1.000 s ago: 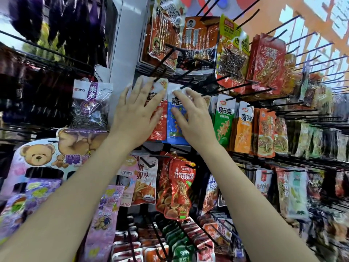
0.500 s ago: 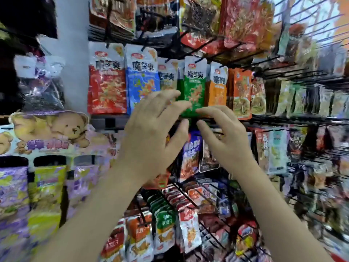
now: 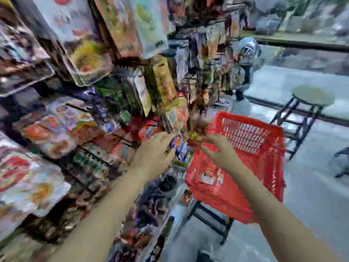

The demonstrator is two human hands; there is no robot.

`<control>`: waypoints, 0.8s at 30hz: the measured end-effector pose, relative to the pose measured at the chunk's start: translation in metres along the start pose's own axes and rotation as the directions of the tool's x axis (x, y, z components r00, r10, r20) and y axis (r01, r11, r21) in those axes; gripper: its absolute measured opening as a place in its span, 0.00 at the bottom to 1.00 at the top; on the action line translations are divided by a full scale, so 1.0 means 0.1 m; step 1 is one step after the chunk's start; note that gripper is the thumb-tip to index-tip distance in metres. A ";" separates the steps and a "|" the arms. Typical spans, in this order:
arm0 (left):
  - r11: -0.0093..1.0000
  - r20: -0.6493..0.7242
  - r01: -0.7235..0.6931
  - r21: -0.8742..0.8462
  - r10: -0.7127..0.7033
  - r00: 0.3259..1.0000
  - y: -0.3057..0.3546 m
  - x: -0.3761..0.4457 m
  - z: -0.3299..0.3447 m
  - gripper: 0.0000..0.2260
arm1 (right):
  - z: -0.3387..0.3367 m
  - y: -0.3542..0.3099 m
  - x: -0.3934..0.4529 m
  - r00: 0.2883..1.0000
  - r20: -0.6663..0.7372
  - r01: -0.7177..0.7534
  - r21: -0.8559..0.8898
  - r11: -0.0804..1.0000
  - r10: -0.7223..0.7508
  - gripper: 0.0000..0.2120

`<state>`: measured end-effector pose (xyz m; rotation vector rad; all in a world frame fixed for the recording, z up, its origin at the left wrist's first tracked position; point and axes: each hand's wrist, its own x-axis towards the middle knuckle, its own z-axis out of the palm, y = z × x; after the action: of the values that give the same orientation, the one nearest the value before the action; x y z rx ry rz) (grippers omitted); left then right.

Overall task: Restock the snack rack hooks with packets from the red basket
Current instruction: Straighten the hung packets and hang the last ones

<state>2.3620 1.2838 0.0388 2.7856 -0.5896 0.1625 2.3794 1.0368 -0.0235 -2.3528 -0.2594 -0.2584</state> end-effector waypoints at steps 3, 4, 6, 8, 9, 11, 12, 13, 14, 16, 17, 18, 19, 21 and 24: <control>0.995 0.138 -0.012 -0.102 0.026 0.990 0.22 0.32 0.62 0.23 | -0.04 0.57 -0.06 0.983 0.062 -0.173 -0.015 0.985 0.174 0.15; 0.992 0.185 -0.009 -0.124 0.032 0.982 0.27 0.41 0.81 0.24 | -0.04 0.76 -0.05 0.977 0.059 -0.203 -0.029 0.979 0.205 0.13; 0.988 0.248 0.000 -0.153 0.038 0.968 0.35 0.58 1.15 0.26 | 0.01 1.07 0.00 0.965 0.067 -0.252 -0.039 0.967 0.254 0.11; 0.983 0.298 0.026 -0.183 0.030 0.954 0.37 0.73 1.46 0.30 | 0.11 1.38 0.07 0.937 0.099 -0.334 -0.028 0.942 0.335 0.12; 0.982 0.324 0.040 -0.186 0.023 0.946 0.39 0.81 1.58 0.32 | 0.18 1.53 0.12 0.915 0.129 -0.385 -0.007 0.923 0.383 0.13; 0.982 0.369 0.069 -0.175 0.001 0.929 0.38 0.93 1.80 0.36 | 0.35 1.80 0.19 0.862 0.181 -0.485 0.022 0.874 0.474 0.15; 0.979 0.387 0.087 -0.182 -0.010 0.922 0.36 0.98 1.88 0.37 | 0.44 1.92 0.21 0.827 0.210 -0.536 0.017 0.844 0.521 0.16; 0.976 0.388 0.092 -0.195 -0.009 0.922 0.35 1.01 1.96 0.38 | 0.52 2.02 0.22 0.793 0.228 -0.582 0.008 0.813 0.565 0.18; 0.976 0.388 0.093 -0.195 -0.010 0.921 0.32 1.03 2.02 0.38 | 0.61 2.11 0.22 0.750 0.238 -0.636 0.002 0.772 0.617 0.19; 0.980 0.394 0.103 -0.169 -0.028 0.918 0.27 1.03 2.10 0.39 | 0.81 2.30 0.16 0.645 0.252 -0.745 -0.001 0.667 0.721 0.23; 0.981 0.390 0.108 -0.162 -0.037 0.920 0.25 1.02 2.12 0.38 | 0.92 2.39 0.12 0.590 0.258 -0.792 -0.003 0.611 0.765 0.25; 0.981 0.391 0.114 -0.157 -0.044 0.919 0.23 1.02 2.14 0.38 | 1.02 2.45 0.08 0.535 0.258 -0.832 -0.005 0.555 0.804 0.27; 0.981 0.393 0.121 -0.154 -0.051 0.918 0.24 1.03 2.13 0.39 | 1.12 2.51 0.05 0.488 0.245 -0.865 0.004 0.502 0.838 0.27; 0.980 0.398 0.132 -0.152 -0.062 0.915 0.24 1.04 2.15 0.40 | 1.28 2.55 0.03 0.420 0.222 -0.907 0.080 0.413 0.880 0.26; 0.975 0.394 0.134 -0.178 -0.054 0.917 0.24 1.03 2.15 0.39 | 1.44 2.59 0.09 0.318 0.252 -0.939 0.214 0.268 0.914 0.25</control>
<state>2.4568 1.1588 -0.1422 2.6482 -0.5215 -0.4569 2.4715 0.9562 -0.2934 -1.7705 1.0238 0.4558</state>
